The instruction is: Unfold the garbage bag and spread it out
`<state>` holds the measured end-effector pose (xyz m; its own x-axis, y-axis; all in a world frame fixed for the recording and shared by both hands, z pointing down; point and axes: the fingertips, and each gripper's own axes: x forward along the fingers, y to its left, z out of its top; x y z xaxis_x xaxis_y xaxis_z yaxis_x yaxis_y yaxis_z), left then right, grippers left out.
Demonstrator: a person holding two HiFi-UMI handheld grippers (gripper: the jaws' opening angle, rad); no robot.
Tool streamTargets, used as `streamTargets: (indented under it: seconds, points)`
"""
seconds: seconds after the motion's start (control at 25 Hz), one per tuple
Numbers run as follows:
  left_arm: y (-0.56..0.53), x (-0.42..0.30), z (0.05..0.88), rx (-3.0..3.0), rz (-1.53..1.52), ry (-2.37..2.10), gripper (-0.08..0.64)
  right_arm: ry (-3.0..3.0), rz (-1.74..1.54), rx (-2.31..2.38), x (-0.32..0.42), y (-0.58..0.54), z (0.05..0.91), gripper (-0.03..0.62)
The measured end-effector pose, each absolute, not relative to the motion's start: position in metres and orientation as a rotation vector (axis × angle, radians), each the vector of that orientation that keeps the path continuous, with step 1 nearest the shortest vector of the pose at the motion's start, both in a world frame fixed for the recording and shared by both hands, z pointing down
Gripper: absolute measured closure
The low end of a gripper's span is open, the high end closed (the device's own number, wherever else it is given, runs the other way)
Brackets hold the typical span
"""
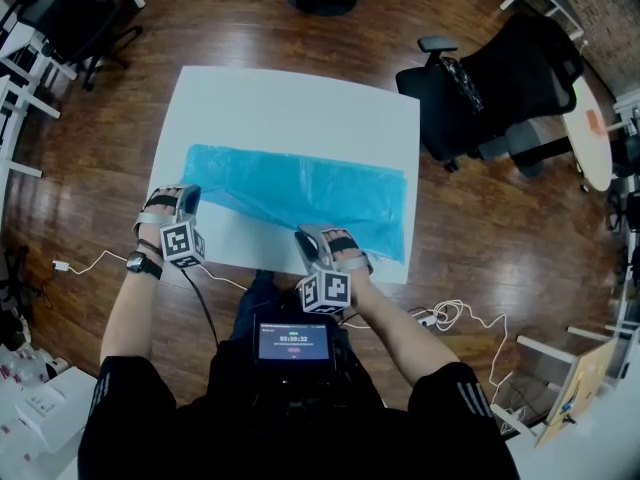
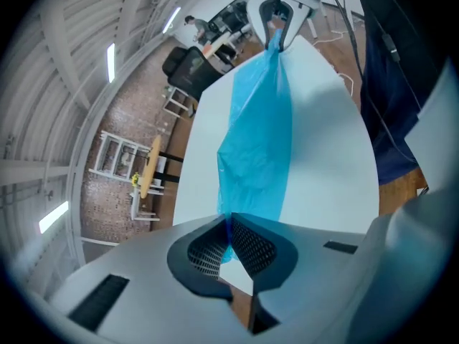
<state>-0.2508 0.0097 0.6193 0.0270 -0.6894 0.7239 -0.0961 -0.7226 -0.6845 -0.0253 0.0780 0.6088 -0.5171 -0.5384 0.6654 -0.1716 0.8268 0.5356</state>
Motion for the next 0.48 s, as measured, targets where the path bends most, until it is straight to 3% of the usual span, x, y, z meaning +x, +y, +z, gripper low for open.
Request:
streamTargets:
  seconds: [0.48]
  points:
    - [0.071, -0.256, 0.641, -1.860, -1.694, 0.784, 0.546, -2.183, -0.301, 0.599, 0.024, 0.086, 0.589, 0.454]
